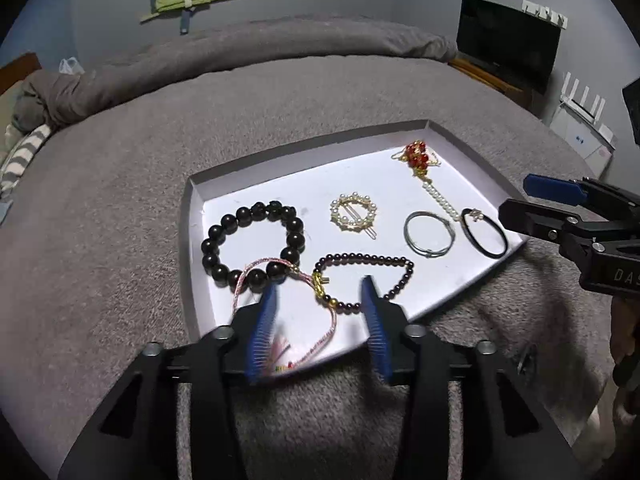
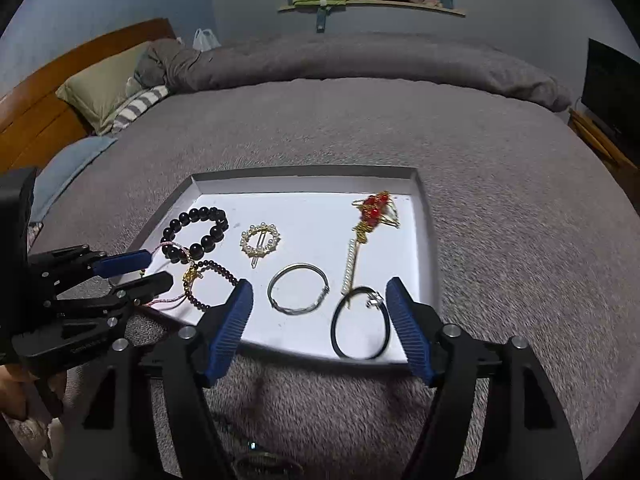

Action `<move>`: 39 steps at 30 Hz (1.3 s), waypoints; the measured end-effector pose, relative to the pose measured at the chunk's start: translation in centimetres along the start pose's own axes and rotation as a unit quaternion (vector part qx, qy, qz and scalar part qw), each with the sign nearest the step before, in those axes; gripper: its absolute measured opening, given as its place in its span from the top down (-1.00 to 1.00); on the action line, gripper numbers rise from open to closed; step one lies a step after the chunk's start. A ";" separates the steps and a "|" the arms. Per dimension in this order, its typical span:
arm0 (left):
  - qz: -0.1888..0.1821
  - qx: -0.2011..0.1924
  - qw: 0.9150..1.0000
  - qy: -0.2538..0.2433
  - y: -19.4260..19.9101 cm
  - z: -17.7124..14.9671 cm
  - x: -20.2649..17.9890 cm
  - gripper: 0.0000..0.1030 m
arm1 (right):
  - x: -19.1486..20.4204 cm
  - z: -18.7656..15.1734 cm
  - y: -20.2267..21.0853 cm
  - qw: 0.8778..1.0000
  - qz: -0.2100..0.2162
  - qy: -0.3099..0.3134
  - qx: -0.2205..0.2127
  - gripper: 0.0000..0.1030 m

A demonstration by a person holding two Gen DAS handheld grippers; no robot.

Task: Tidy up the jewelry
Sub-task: 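Lower both items into the tray and open both tools, then move both tools back toward the blue bead bracelet and last bangle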

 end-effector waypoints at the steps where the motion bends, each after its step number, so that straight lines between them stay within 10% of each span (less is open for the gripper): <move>1: 0.001 -0.003 1.000 0.001 0.3 0.0 0.0 -0.19 | -0.1 -0.1 0.3 1.000 0.000 -0.003 -0.003 -0.48; 10: 0.017 -0.030 0.999 0.015 3.6 -1.1 0.9 -0.79 | -0.7 -1.4 3.8 0.999 -0.012 -0.007 -0.036 -0.89; 39: 0.026 -0.009 1.000 -0.013 4.6 -10.0 -2.7 -0.89 | 2.5 -13.5 2.3 0.998 -0.008 0.062 0.031 -0.89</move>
Point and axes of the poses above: each gripper's, at about its wrist camera, not at the fingertips, and y roughly against the way its jaws point, x to its left, z to its top, the point moved 6 cm from there along -y, roughly the way its jaws point, and after that the axes turned 5 degrees about x, right-handed, at the moved point
